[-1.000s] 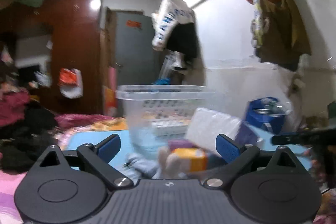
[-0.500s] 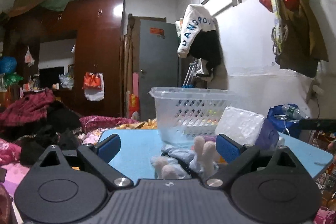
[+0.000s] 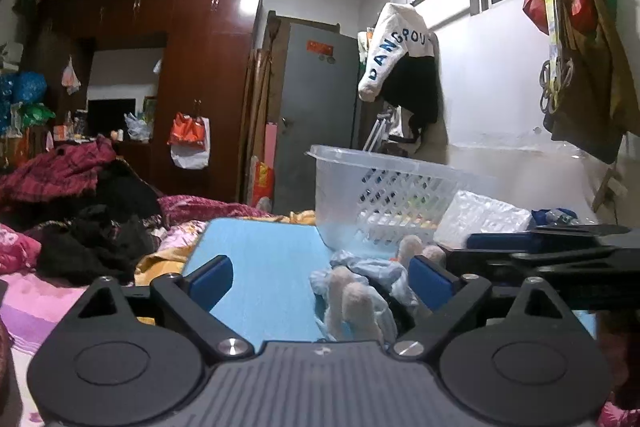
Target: Organize objects
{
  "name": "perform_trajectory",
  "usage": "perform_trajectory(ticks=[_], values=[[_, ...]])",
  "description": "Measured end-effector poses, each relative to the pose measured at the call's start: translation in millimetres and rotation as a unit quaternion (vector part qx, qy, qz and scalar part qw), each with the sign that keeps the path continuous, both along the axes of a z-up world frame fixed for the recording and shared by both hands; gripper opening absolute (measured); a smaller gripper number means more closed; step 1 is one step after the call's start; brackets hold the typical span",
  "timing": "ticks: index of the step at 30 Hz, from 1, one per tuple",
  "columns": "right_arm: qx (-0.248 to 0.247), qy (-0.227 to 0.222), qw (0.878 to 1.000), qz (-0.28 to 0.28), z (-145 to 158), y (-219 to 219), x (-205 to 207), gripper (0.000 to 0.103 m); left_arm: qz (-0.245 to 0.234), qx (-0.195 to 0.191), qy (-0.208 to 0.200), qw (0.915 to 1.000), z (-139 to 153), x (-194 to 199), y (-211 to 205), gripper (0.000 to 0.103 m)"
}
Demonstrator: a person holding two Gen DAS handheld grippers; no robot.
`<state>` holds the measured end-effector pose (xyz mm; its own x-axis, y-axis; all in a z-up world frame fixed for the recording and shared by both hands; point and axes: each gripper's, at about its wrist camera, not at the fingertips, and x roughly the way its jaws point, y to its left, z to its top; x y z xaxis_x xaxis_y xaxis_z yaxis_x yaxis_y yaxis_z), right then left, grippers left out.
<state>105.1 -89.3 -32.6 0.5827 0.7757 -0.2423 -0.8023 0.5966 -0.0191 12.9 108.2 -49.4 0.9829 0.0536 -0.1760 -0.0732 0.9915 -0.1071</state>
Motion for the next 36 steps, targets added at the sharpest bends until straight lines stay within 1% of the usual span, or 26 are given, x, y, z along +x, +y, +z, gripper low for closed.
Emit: perform_trajectory(ticks=[2,3,4,6,8,10,14,15,17,19,21,24,26,32,36], values=[[-0.004,-0.002,1.000,-0.002,-1.1,4.5,1.4,0.046,-0.001,0.000,0.003,1.0000,-3.0,2.7,-1.4,0.085],[-0.005,-0.003,1.000,-0.004,-1.4,6.0,2.9,0.044,0.000,0.000,0.005,1.0000,-4.4,3.9,-2.4,0.082],[-0.009,-0.005,1.000,-0.006,-2.3,10.6,0.9,0.044,0.001,0.001,0.008,1.0000,-5.5,5.0,-3.2,0.076],[-0.013,-0.005,1.000,-0.007,-2.9,12.5,1.6,0.040,0.004,-0.002,0.009,0.9999,-8.2,6.0,-3.4,0.069],[-0.013,-0.007,1.000,-0.007,-2.8,11.4,-1.0,0.039,0.003,-0.010,0.014,0.9999,-10.3,8.0,-1.9,0.058],[-0.014,-0.008,1.000,-0.009,-3.6,10.0,-2.6,0.038,0.000,-0.013,0.019,0.9997,-12.2,9.3,-1.7,0.052],[-0.019,-0.008,1.000,-0.010,-6.0,10.2,-3.8,0.032,-0.001,-0.009,0.022,0.9997,-14.0,9.9,-7.0,0.040],[-0.021,-0.008,1.000,-0.010,-6.6,10.3,-3.8,0.028,0.001,-0.007,0.021,0.9997,-14.0,9.6,-8.5,0.039],[-0.023,-0.004,1.000,-0.007,-6.8,12.3,-3.9,0.023,0.001,-0.003,0.022,0.9997,-14.1,9.3,-11.5,0.029],[-0.025,-0.005,1.000,-0.007,-7.0,12.1,-3.8,0.022,0.001,0.000,0.024,0.9997,-14.2,9.0,-13.8,0.028],[-0.027,-0.007,1.000,-0.008,-7.1,11.1,-5.0,0.018,0.005,0.002,0.023,0.9997,-13.6,8.0,-15.6,0.024],[-0.029,-0.012,0.999,-0.006,-7.3,12.4,-6.1,0.015,0.008,0.003,0.015,0.9998,-12.9,5.3,-17.2,0.019],[-0.026,-0.013,1.000,-0.002,-6.7,11.0,-6.3,0.015,0.007,0.007,0.011,0.9999,-11.4,3.9,-18.2,0.017],[-0.009,-0.013,1.000,0.009,1.2,1.8,-6.6,0.014,-0.002,0.011,-0.012,0.9999,-5.1,-2.6,-18.3,0.017],[0.004,-0.013,1.000,0.016,10.8,-7.2,-7.7,0.014,-0.014,0.005,-0.024,0.9996,4.1,-3.9,-18.1,0.016]])
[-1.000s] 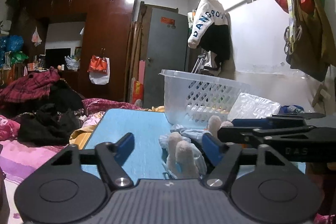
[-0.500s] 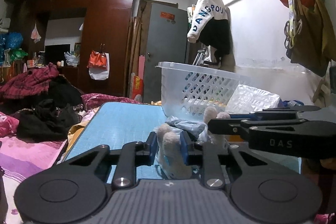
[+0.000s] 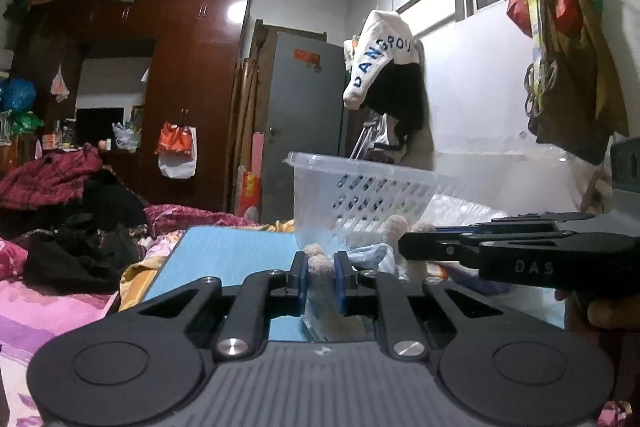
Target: Organize objects
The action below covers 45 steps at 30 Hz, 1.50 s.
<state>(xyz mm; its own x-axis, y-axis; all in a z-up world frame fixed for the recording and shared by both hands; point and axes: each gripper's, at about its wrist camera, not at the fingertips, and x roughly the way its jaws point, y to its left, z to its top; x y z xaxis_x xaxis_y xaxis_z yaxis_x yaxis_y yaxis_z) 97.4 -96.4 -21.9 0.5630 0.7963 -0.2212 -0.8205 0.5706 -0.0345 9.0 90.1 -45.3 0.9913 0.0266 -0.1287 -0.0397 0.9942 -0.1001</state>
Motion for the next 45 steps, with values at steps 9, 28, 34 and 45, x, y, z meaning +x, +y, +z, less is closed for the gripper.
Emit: perform_trajectory(ticks=[9,28,34,45], values=[[0.048,-0.039,0.998,-0.012,70.0,-36.0,-0.8,0.014,-0.058,0.030,-0.060,0.9960,77.0,24.9,-17.6,0.016],[0.049,0.028,0.988,-0.141,105.2,-40.0,143.3,0.014,-0.100,0.047,0.026,0.9936,130.5,224.0,-57.0,0.016],[0.013,0.068,0.984,-0.164,65.5,-29.6,171.6,0.014,-0.051,0.088,0.089,0.9908,105.6,269.3,-69.3,0.016],[-0.005,0.077,0.979,-0.188,61.7,-44.0,185.9,0.017,-0.051,0.088,0.103,0.9894,91.6,288.7,-73.3,0.030]])
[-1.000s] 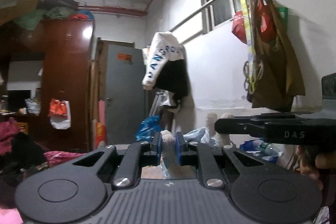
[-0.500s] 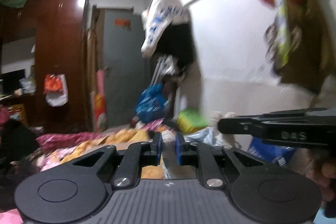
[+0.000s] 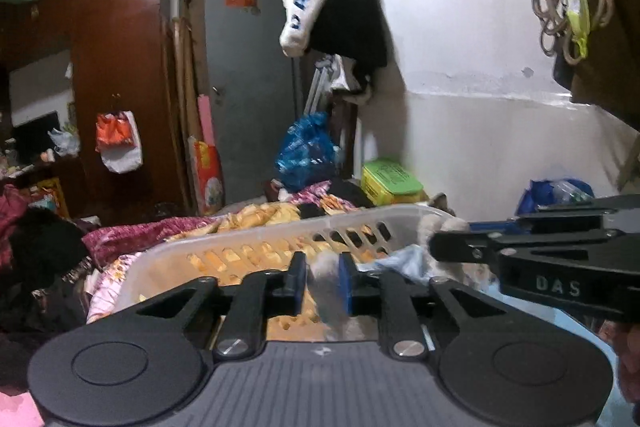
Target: Organize objects
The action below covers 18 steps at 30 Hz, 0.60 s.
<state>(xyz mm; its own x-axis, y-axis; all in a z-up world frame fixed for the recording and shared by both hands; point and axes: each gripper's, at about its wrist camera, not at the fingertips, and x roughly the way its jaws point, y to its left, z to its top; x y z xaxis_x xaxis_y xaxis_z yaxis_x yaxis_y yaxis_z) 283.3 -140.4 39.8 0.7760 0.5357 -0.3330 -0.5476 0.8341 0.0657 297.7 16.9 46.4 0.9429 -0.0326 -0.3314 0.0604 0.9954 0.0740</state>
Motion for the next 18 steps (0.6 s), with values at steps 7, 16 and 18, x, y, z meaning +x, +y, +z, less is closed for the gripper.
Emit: perform_trajectory(ticks=[7,16,18], values=[[0.042,-0.014,0.999,-0.013,9.5,-42.4,-25.3,0.103,0.005,0.000,-0.054,0.9985,9.7,-61.9,12.5,0.088],[0.134,0.030,0.990,0.026,-52.3,-135.4,-102.8,0.103,-0.042,-0.004,-0.059,0.9974,-32.8,-189.4,10.1,0.088],[0.153,0.038,0.986,0.047,-66.7,-144.8,-114.0,0.103,-0.045,0.005,-0.066,0.9968,-44.5,-206.1,4.6,0.088]])
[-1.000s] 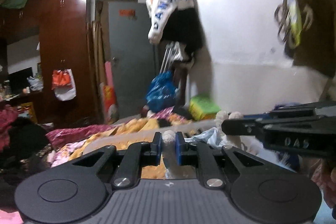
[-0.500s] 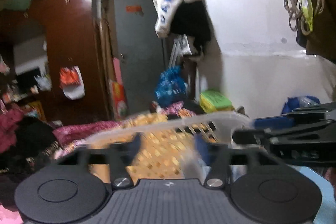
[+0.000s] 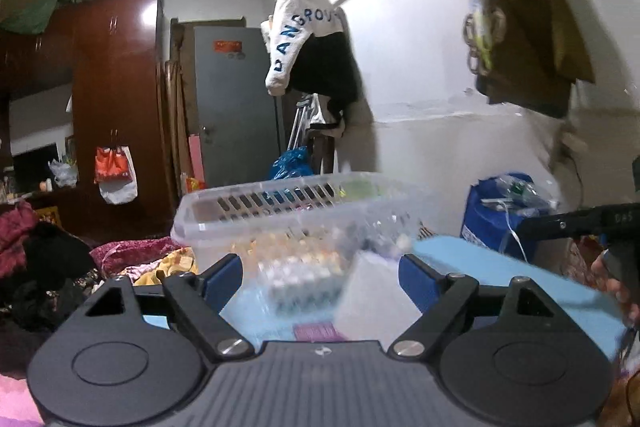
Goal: Organize objects
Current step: 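Lower the left gripper to the clear plastic bag and grasp it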
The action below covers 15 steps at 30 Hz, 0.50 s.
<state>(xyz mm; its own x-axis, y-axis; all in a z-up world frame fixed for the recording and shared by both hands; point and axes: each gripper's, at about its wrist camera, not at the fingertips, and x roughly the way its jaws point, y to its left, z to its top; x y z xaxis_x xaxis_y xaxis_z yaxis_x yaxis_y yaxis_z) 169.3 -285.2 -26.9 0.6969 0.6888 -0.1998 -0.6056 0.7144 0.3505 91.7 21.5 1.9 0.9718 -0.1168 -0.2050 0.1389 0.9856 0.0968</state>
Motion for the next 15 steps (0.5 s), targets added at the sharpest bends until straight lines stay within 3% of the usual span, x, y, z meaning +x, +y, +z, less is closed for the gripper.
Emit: perform_trajectory(ticks=[5,10,15], values=[[-0.016,0.001,0.999,0.042,-21.2,11.3,-5.9,0.103,-0.014,0.009,-0.006,0.9998,-13.2,-13.1,-14.1,0.088],[-0.013,0.005,0.999,0.030,-30.9,12.3,-8.1,0.103,-0.002,0.013,0.008,0.9999,-24.4,-15.7,-8.8,0.088],[-0.026,0.006,0.999,0.036,-38.9,10.9,-28.1,0.103,0.014,-0.009,0.029,0.9994,-38.4,-30.1,13.8,0.088]])
